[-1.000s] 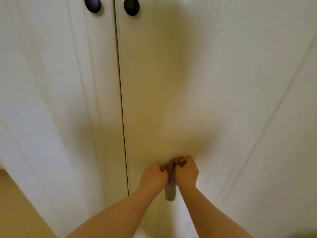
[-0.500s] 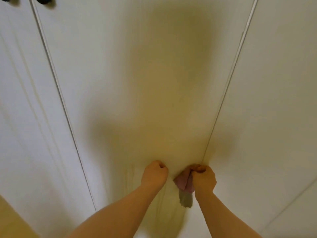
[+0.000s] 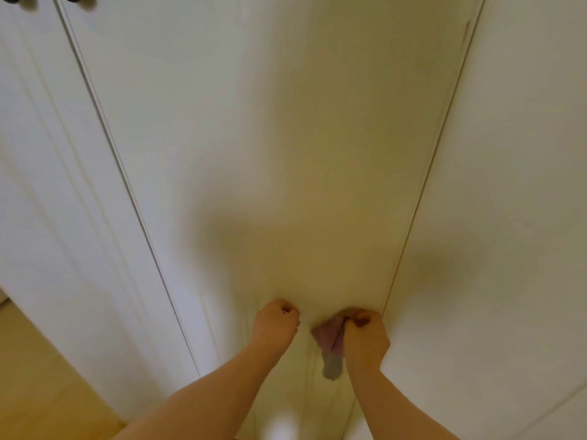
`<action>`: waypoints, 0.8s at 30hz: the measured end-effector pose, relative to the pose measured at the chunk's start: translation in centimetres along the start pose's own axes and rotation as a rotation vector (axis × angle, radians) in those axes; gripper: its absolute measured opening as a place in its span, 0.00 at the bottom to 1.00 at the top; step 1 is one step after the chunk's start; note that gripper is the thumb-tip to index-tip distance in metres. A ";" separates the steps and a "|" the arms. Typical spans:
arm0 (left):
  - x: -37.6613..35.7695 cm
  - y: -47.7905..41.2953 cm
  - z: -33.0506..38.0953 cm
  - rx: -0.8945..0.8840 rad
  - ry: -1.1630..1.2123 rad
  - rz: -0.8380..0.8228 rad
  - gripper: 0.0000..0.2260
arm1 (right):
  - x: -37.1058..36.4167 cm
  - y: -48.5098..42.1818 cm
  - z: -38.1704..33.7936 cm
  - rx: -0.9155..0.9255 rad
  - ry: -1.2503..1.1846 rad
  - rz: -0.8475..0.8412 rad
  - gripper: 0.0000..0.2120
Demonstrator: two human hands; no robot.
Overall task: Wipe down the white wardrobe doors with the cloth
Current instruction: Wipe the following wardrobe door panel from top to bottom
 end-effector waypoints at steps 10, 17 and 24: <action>4.0 -1.2 -2.1 0.010 -0.081 0.017 0.09 | -4.1 2.5 -3.4 0.244 -0.061 0.042 0.14; 9.0 -2.5 -3.7 -0.012 -0.107 0.043 0.06 | -8.5 5.3 -5.5 0.421 0.078 0.011 0.06; 12.9 -3.8 -6.5 -0.024 -0.116 0.020 0.06 | -14.2 7.9 -4.0 0.374 0.096 -0.123 0.09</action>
Point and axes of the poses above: each hand's wrist, its own y-axis away from the middle knuckle, its own x-axis out of the back of the hand, z = x × y, the point moved 7 cm from there along -y, towards the middle knuckle, and after that the axes turned 1 degree about z, right-handed, at the moved point
